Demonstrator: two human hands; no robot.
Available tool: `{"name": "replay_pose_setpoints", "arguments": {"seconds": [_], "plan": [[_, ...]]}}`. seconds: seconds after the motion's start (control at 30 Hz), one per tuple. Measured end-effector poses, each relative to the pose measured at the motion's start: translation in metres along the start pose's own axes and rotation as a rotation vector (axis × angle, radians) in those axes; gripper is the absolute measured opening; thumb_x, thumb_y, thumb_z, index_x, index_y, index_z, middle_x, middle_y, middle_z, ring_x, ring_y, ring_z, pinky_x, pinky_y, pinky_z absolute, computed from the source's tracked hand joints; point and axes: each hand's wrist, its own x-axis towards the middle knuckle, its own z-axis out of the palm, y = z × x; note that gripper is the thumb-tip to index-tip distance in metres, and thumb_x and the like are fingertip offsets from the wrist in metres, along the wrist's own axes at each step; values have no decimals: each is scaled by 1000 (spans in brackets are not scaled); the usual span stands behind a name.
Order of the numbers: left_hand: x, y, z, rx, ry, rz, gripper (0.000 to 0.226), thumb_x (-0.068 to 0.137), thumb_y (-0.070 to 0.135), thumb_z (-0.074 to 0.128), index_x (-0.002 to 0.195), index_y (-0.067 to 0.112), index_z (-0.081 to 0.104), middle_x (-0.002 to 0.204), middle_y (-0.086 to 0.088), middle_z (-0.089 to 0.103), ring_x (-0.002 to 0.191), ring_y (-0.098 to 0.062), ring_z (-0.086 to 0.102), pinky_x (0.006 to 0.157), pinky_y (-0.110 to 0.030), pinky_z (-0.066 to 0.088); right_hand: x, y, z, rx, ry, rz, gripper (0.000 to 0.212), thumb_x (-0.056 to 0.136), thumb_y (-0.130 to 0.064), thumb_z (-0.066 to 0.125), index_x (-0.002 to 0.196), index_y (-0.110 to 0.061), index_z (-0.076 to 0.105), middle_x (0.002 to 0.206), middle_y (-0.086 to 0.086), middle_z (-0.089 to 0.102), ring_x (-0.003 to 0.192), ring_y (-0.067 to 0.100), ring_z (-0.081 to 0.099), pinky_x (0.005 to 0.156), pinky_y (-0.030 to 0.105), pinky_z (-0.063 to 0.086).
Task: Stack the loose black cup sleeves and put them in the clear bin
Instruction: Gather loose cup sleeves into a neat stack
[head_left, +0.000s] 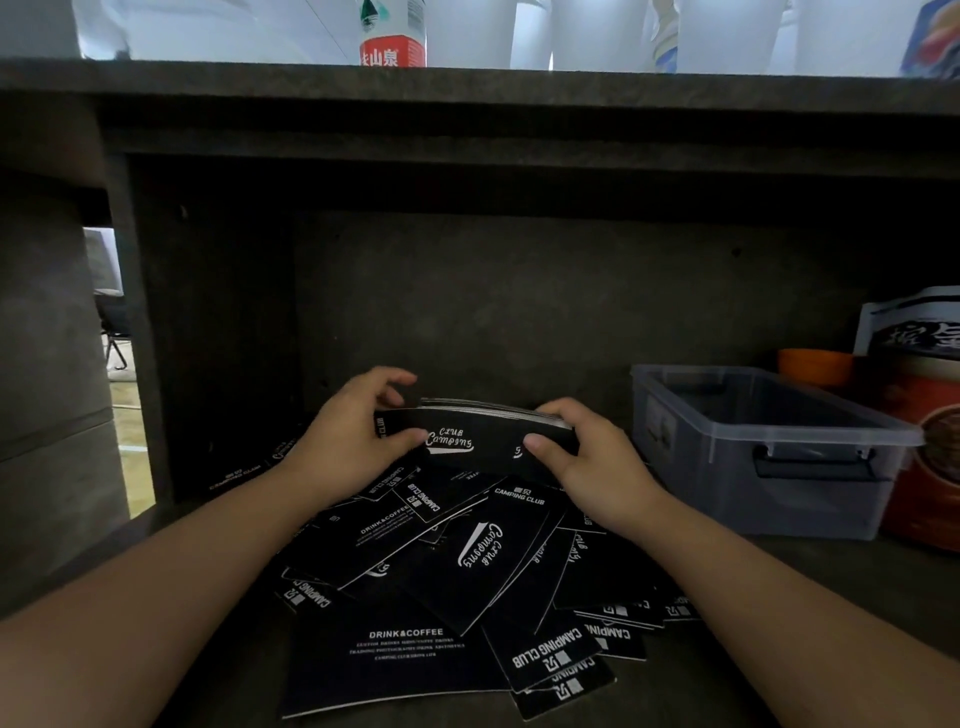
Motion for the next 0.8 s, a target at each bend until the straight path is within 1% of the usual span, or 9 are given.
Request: {"name": "replay_pose_setpoints", "arguments": {"seconds": [0.1,0.17,0.23,0.37,0.47,0.53,0.67,0.73,0.8], "plan": [[-5,11,11,-88,-69,-143,89,73,32,84,145,28,31,124,9,47,114,-6,46,97,-21,34,-2,-1,1,28,-12,0,17,90,-31,64,105,-25,60,95,-11,66,88,0,61,75,15,45],[-9,20,20,-193,-149,-169,100,77,28,82,151,28,16,129,9,44,117,-5,46,98,-18,32,-2,-1,1,-8,-16,-19,23,88,-33,66,108,-25,60,100,-13,65,92,0,59,80,18,45],[-11,27,26,-258,-214,-148,104,81,22,78,153,31,4,137,7,42,121,-5,46,100,-17,33,-2,0,2,-44,-31,-31,24,88,-33,66,110,-26,59,103,-13,64,96,0,58,83,17,44],[-12,31,26,-344,-314,-133,105,85,24,73,152,38,-7,149,6,29,132,-6,38,108,-21,32,-2,1,1,-52,-28,-38,20,90,-30,63,109,-30,57,102,-13,63,94,-1,57,74,3,38],[-9,26,19,-350,-304,-145,96,85,38,69,153,37,1,151,8,29,134,-6,34,112,-28,31,-2,1,0,-65,-40,-53,15,92,-28,61,107,-30,59,101,-11,64,93,-3,56,71,1,37],[-3,11,12,-300,-187,-184,85,82,49,64,152,29,21,151,3,36,135,-10,37,114,-34,32,-2,1,1,-76,-40,-49,12,93,-26,60,105,-28,60,98,-11,65,91,-2,58,72,5,39],[8,-28,-6,81,7,-272,65,89,57,54,139,16,49,138,-10,53,126,-25,51,107,-42,42,-2,1,-2,-86,85,-45,10,92,-23,61,94,-32,59,86,-14,65,81,-6,58,64,2,38],[11,-42,-10,262,10,-397,69,89,63,50,137,12,51,134,-15,56,124,-32,52,104,-40,43,-1,1,-6,-49,140,-29,10,92,-22,61,94,-32,59,83,-15,64,76,-9,57,61,2,39],[12,-57,-14,473,-121,-632,81,87,71,45,137,8,46,138,-18,52,125,-36,50,103,-40,44,0,2,-9,-15,167,3,9,94,-22,59,96,-30,59,83,-16,63,75,-10,56,59,3,40]]}}
